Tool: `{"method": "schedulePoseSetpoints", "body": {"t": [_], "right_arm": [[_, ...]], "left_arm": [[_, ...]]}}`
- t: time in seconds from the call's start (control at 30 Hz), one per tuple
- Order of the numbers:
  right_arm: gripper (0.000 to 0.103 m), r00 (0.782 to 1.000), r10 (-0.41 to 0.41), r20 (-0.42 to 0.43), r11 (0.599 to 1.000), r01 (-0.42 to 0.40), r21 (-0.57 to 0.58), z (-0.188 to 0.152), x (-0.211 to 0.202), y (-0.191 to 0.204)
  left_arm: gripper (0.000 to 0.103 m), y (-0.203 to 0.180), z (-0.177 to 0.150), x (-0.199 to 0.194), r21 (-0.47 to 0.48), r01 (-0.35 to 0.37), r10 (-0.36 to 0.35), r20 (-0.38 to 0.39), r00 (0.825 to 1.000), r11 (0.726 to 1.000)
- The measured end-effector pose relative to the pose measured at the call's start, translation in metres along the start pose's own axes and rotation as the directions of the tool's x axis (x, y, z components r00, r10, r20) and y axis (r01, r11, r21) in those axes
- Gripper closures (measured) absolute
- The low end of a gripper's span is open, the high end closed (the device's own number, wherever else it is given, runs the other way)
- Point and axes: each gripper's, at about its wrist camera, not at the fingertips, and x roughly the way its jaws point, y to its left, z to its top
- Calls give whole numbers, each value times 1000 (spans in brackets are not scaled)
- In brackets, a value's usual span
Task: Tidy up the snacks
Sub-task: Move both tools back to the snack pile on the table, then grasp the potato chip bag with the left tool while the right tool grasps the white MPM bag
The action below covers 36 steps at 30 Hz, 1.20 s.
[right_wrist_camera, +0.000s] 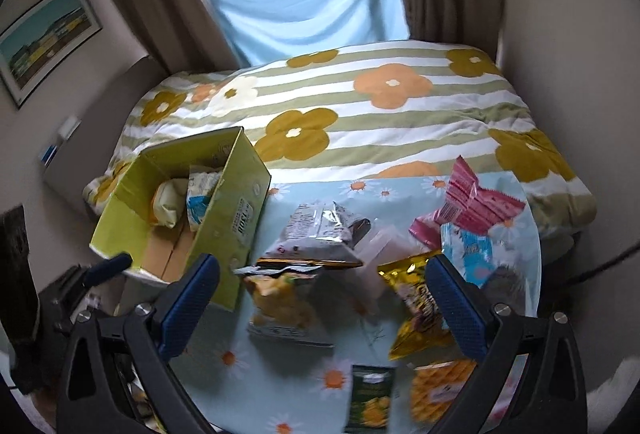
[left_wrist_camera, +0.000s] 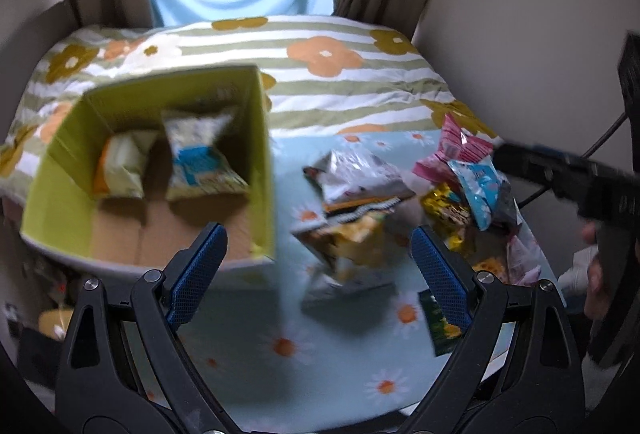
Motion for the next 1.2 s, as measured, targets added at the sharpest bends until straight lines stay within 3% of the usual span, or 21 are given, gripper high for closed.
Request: {"method": "schedulePoseSetpoints", "body": {"t": [0.17, 0.3, 0.7, 0.9, 1.07, 1.17, 1.2], "right_arm": [[1, 993, 91, -76, 995, -93, -18, 10, 26, -21], [1, 973, 167, -160, 986, -164, 29, 16, 58, -33], [1, 910, 241, -337, 968, -200, 151, 30, 150, -46], [1, 869, 275, -411, 957, -209, 199, 37, 186, -40], [1, 849, 266, -456, 960, -190, 206, 39, 206, -34], [1, 842, 261, -473, 961, -180, 210, 38, 214, -32], [1, 840, 260, -477, 961, -178, 210, 38, 216, -32]], "left_arm": [[10, -27, -23, 25, -41, -15, 13, -44, 999, 999], [10, -37, -33, 52, -77, -36, 31, -62, 998, 996], [10, -38, -48, 135, -76, -118, 112, -85, 990, 990], [10, -29, -44, 157, -86, -120, 110, -109, 988, 989], [11, -25, -41, 171, -88, -121, 110, -120, 987, 989], [15, -24, -42, 178, -82, -120, 109, -133, 985, 989], [22, -24, -42, 180, -84, -113, 101, -134, 986, 990]]}}
